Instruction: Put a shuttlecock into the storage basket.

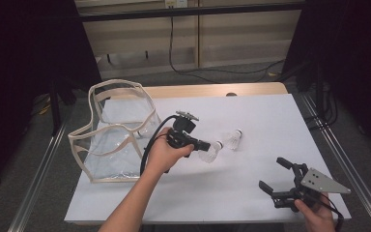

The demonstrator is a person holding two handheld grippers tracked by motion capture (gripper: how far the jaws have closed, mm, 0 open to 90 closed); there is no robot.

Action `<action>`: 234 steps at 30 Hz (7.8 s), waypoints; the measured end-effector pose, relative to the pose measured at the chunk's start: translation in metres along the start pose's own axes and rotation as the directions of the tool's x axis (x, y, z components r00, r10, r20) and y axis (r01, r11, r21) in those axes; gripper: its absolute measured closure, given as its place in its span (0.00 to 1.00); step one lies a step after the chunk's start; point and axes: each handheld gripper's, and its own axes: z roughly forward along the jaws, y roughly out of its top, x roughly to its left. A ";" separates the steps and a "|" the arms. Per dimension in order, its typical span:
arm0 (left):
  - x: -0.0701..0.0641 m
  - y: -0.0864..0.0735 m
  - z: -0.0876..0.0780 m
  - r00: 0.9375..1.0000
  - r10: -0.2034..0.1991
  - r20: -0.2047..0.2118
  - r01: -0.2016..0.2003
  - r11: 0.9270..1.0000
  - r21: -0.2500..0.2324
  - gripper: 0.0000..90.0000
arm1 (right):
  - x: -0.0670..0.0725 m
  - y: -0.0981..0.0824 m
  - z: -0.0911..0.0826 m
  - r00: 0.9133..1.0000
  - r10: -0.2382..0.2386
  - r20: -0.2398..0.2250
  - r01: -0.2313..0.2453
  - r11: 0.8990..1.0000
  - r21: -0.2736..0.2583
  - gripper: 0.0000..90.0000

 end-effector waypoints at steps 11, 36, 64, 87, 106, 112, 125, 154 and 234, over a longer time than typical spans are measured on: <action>0.000 0.002 -0.009 1.000 -0.012 -0.015 0.012 1.000 0.008 0.99 | 0.000 0.000 0.000 1.000 0.001 0.002 -0.001 1.000 0.001 0.01; -0.001 0.008 -0.026 0.999 -0.034 -0.017 0.034 0.999 0.003 0.99 | 0.000 0.000 0.000 1.000 0.001 0.001 -0.001 1.000 0.000 0.01; -0.004 0.016 -0.045 0.998 -0.045 -0.041 0.046 0.999 0.025 0.99 | 0.000 0.000 0.000 1.000 -0.004 0.006 0.004 1.000 -0.003 0.01; -0.004 0.026 -0.060 0.997 -0.062 -0.051 0.064 0.997 0.035 0.99 | -0.001 0.000 0.000 1.000 -0.002 0.006 0.002 1.000 -0.001 0.01; -0.005 0.031 -0.073 0.997 -0.049 -0.066 0.052 0.998 0.040 0.99 | -0.001 0.000 0.001 1.000 -0.003 0.007 0.003 1.000 0.002 0.01; -0.006 0.034 -0.077 0.996 -0.049 -0.069 0.052 0.998 0.039 0.99 | -0.002 0.000 0.002 1.000 -0.002 0.006 0.002 1.000 0.005 0.01; -0.009 0.038 -0.084 0.996 -0.059 -0.070 0.061 0.998 0.030 0.99 | -0.003 0.000 0.002 1.000 0.001 0.009 -0.001 1.000 0.001 0.01; -0.007 0.047 -0.106 0.994 -0.068 -0.085 0.070 0.997 0.021 0.99 | -0.003 -0.001 0.002 1.000 -0.004 0.006 0.004 1.000 0.002 0.01; 0.003 0.056 -0.155 0.978 -0.112 -0.175 0.104 0.993 -0.054 1.00 | -0.002 0.000 0.002 1.000 -0.002 0.005 0.002 1.000 0.002 0.01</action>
